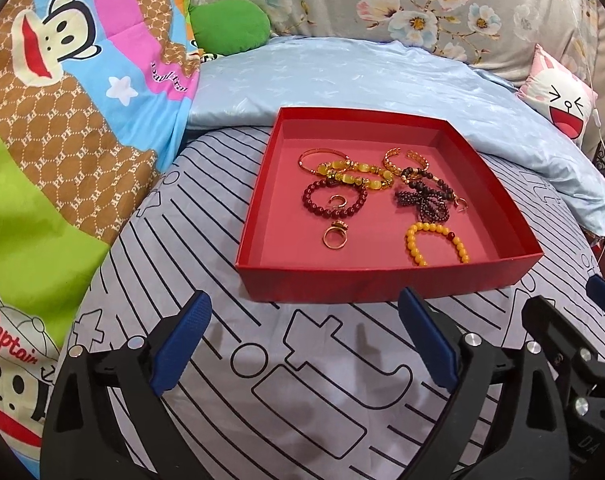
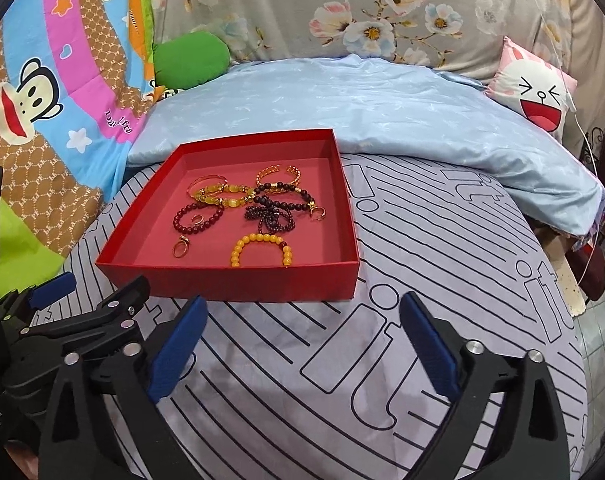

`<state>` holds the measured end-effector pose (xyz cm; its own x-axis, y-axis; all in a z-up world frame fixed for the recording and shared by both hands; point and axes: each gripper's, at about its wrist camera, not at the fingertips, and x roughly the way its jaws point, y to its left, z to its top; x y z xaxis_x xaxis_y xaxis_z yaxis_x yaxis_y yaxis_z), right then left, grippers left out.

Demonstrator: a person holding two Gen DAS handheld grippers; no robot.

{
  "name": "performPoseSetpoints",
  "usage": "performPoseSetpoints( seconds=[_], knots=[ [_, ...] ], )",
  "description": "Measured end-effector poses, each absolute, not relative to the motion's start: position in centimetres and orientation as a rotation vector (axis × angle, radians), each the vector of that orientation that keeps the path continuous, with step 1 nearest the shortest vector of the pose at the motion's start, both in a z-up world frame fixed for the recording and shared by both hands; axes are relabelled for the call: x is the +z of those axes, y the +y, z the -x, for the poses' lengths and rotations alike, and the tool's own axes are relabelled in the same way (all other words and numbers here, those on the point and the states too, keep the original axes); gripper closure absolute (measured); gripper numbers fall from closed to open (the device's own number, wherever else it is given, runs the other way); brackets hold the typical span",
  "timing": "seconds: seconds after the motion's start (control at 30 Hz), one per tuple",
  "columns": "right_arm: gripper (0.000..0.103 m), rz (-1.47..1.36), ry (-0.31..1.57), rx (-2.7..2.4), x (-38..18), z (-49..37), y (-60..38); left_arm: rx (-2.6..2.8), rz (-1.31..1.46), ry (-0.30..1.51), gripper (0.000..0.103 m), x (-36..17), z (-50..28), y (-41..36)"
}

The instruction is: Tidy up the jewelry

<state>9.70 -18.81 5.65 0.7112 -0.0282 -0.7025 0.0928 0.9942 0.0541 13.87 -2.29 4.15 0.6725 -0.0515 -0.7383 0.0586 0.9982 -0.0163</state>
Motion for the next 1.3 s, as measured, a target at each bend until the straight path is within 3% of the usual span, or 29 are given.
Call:
performPoseSetpoints(
  seconds=[1.3],
  knots=[
    [0.007, -0.087, 0.791, -0.099, 3.9, -8.2, -18.1, -0.043, -0.021, 0.853, 0.013, 2.3, -12.5, -1.8]
  ],
)
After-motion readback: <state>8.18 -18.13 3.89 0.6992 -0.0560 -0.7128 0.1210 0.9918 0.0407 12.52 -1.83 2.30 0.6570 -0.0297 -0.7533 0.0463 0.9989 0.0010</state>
